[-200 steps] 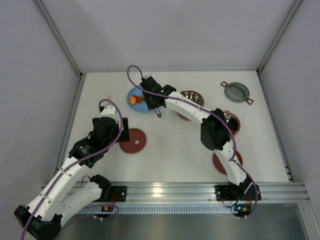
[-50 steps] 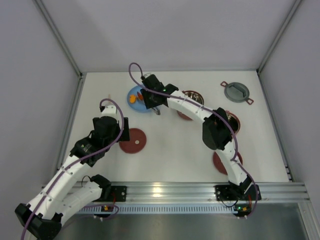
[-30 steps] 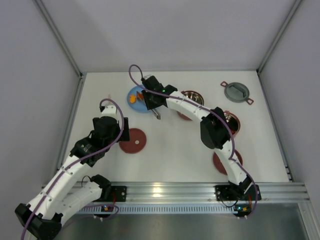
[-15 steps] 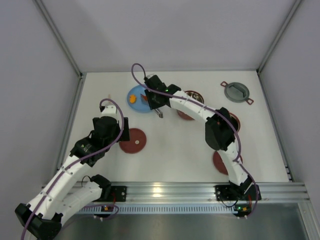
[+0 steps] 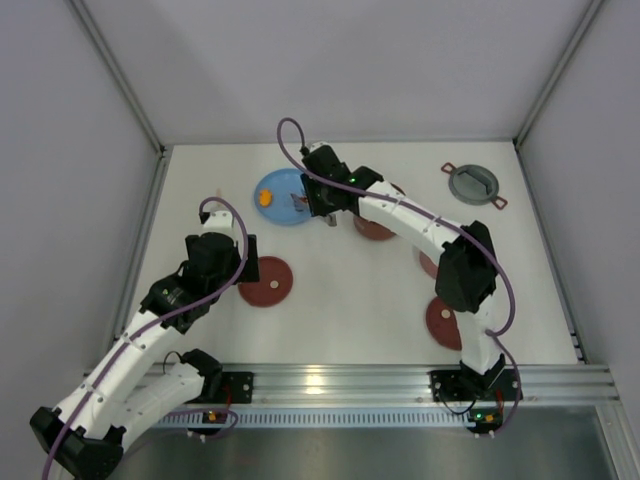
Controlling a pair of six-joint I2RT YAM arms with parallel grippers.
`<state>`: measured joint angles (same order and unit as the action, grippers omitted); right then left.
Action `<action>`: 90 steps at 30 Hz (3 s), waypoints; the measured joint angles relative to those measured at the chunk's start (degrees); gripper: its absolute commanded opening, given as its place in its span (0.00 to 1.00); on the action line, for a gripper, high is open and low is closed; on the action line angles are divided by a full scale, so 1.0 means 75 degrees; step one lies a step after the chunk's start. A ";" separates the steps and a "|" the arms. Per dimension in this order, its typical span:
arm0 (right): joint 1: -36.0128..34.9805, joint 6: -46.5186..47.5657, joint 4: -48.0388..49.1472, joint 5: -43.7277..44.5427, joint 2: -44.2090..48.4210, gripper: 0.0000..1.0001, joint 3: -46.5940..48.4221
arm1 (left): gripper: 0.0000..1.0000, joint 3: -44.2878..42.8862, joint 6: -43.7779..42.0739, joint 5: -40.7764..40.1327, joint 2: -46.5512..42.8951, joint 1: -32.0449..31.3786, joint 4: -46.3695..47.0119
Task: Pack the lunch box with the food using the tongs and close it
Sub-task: Pick up the fake food from the plate, then place the fake food in the packing box.
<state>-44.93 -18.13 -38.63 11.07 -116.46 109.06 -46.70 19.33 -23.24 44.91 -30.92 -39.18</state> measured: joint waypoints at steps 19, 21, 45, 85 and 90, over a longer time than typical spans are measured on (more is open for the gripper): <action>0.0006 -0.0023 -0.0035 0.0519 0.1853 0.25 -0.1055 | 0.99 0.0000 0.0000 0.0003 0.0000 0.0000 0.0000; 0.0026 -0.0070 -0.0041 0.0638 0.2183 0.25 -0.1332 | 0.99 0.0000 0.0000 0.0003 0.0000 0.0000 0.0000; 0.1250 -0.0676 -0.0052 0.1116 0.5788 0.26 -0.5205 | 0.99 0.0000 0.0003 0.0006 -0.0003 0.0000 0.0000; 0.1641 -0.1241 -0.0898 0.1880 0.8556 0.26 -0.6330 | 0.99 0.0000 0.0000 0.0009 -0.0023 0.0000 0.0000; 0.1714 -0.1577 -0.1620 0.2087 0.9063 0.26 -0.6639 | 0.99 0.0000 0.0000 0.0020 -0.0023 0.0000 0.0000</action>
<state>-32.08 -29.95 -50.78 26.72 -48.49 59.27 -46.70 19.33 -23.09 44.73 -30.92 -39.18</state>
